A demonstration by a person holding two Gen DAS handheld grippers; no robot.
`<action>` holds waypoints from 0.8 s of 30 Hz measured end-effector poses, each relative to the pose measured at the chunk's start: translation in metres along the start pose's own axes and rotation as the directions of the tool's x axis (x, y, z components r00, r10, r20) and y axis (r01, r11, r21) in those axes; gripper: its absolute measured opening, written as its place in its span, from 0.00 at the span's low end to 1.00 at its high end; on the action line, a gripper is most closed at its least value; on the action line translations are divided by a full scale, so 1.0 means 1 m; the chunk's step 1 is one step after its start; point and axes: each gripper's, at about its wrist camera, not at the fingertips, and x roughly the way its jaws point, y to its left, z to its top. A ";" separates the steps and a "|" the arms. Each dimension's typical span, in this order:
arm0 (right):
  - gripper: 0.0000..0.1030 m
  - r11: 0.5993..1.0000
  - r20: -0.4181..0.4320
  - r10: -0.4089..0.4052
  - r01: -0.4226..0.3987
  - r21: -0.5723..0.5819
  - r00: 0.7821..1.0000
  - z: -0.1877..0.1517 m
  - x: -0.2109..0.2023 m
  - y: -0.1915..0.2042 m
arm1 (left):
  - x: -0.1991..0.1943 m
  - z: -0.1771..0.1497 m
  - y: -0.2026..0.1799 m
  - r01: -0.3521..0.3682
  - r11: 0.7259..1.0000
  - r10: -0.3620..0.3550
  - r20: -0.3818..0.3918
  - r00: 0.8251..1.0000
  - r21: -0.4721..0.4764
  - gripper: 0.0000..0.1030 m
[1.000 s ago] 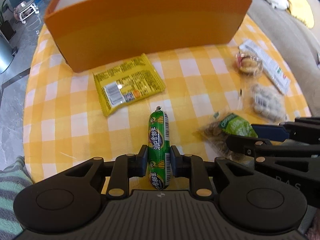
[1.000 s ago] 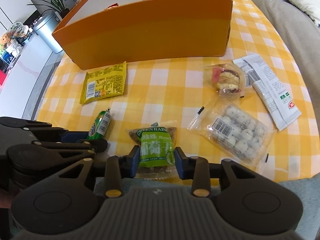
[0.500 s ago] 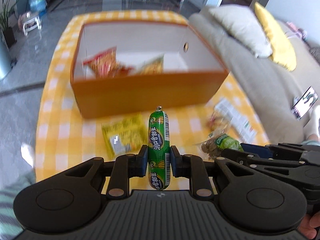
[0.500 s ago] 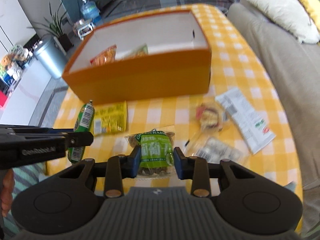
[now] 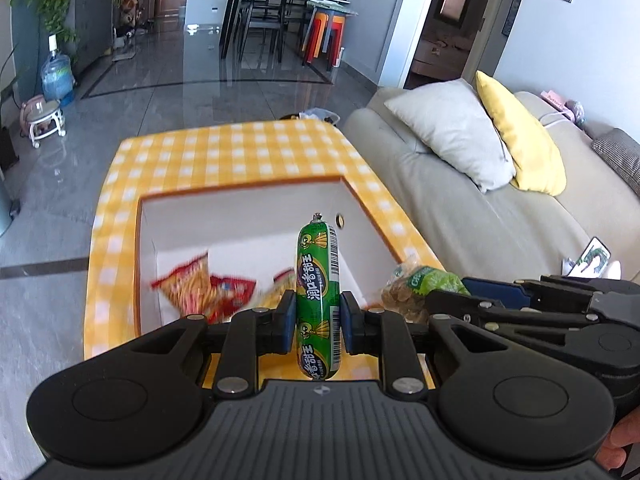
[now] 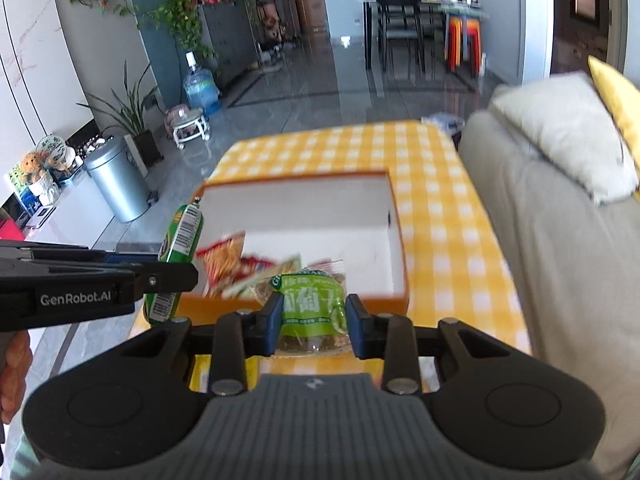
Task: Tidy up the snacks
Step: 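Carry the sausage and green bag over the orange box and open both tools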
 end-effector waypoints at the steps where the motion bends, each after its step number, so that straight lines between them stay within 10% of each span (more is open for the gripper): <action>1: 0.29 1.000 0.007 -0.003 0.003 -0.001 1.000 0.007 0.002 -0.001 | 0.004 0.004 0.000 -0.001 1.000 0.001 -0.003 1.000 0.000 0.24; 24: 0.29 0.969 -0.230 -0.113 0.056 -0.241 0.967 0.043 0.148 -0.015 | 0.135 0.034 0.013 0.023 0.999 -0.031 -0.265 0.964 -0.033 0.24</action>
